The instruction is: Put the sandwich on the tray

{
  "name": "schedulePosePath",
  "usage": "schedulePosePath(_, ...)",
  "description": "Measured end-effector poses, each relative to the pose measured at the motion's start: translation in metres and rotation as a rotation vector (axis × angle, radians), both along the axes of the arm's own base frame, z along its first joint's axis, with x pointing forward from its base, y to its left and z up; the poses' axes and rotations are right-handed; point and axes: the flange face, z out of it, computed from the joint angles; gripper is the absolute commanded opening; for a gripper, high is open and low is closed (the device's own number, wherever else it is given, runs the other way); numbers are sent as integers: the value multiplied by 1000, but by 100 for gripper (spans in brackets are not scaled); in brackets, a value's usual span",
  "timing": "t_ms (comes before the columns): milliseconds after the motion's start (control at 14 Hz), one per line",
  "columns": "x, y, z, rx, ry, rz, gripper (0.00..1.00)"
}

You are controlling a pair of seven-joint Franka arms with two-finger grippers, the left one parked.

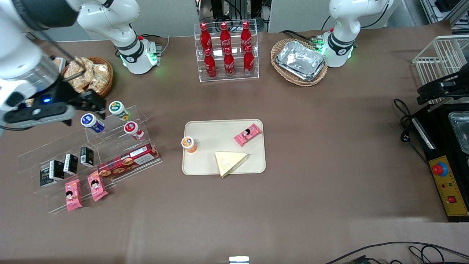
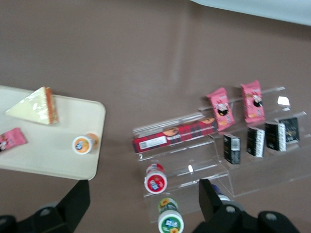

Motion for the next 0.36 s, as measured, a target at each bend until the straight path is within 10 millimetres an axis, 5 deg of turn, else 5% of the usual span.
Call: schedulePosePath(357,13,-92,-19,55,46,-178,100)
